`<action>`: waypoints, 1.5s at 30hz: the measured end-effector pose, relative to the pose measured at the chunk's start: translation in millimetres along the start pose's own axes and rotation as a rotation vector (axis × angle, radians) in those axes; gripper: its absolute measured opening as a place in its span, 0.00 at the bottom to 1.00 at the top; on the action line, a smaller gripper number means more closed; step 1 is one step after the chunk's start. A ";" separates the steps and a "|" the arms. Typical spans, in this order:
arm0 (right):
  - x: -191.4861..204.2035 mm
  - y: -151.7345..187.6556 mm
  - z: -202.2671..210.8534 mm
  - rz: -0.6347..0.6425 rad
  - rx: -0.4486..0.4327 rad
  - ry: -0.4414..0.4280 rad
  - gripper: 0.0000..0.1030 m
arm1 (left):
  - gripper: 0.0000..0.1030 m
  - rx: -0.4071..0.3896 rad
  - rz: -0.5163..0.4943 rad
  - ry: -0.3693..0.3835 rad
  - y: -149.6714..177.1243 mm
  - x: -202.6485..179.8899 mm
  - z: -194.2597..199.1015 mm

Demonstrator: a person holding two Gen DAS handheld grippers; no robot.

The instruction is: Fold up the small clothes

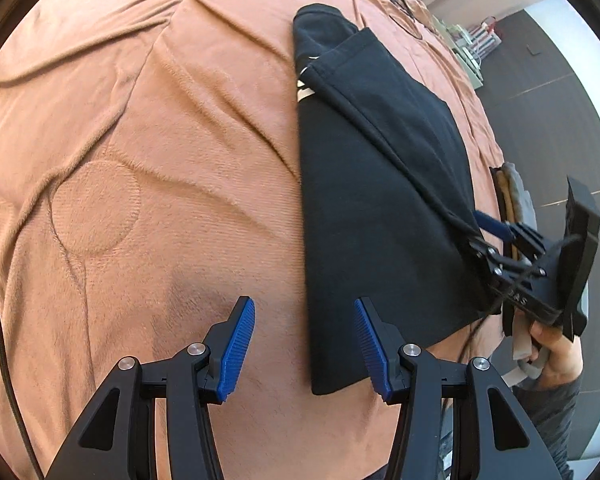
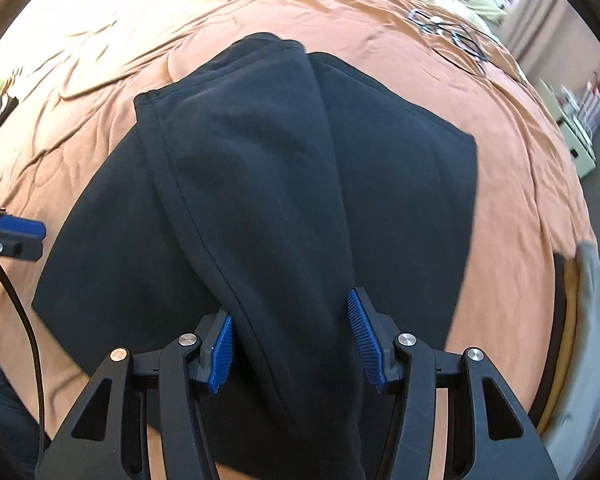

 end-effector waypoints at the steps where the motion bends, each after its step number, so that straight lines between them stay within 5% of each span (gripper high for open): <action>1: 1.5 -3.2 -4.6 0.014 0.001 0.009 0.49 | 0.52 0.000 0.002 0.000 -0.2 0.6 -0.2; 3: 5.5 -9.0 -14.4 0.052 -0.003 0.032 0.47 | 0.52 0.000 0.005 0.001 -1.1 1.4 -1.2; 7: 1.0 -18.5 -18.7 0.043 -0.030 0.051 0.18 | 0.52 -0.002 0.000 0.002 -5.3 -3.2 -4.1; 10: -16.9 -19.9 -12.9 -0.026 -0.067 0.024 0.09 | 0.52 -0.004 -0.015 0.003 -9.7 -7.4 -7.6; 21: -96.6 7.5 -10.5 -0.396 -0.099 -0.101 0.04 | 0.52 -0.002 -0.020 0.004 -16.3 -11.3 -16.2; 26: -98.9 16.5 -15.2 -0.349 -0.062 -0.073 0.05 | 0.52 0.023 -0.040 0.005 -12.0 -15.9 -26.2; 29: -88.6 8.2 -12.2 -0.236 -0.049 -0.016 0.12 | 0.52 0.022 -0.044 0.002 -11.6 -16.0 -28.8; 33: -64.5 -6.2 -9.8 -0.087 -0.061 0.016 0.77 | 0.52 0.019 -0.036 0.007 -14.8 -16.9 -29.6; 39: -18.5 -15.4 -23.9 0.136 -0.020 0.062 0.77 | 0.52 0.017 -0.027 -0.003 -17.7 -16.2 -33.1; 45: -8.2 -35.8 -44.3 0.133 -0.001 0.029 0.77 | 0.52 0.024 -0.031 -0.024 -16.9 -17.5 -38.8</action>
Point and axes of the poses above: each gripper's, at about its wrist camera, not at the fingertips, and z roughly against the way its jaws point, x to its left, y to its underside, the point moved 6 cm from there along -z, roughly the way its jaws point, and after that the axes turned 12 degrees about -x, right-handed, at the moved point
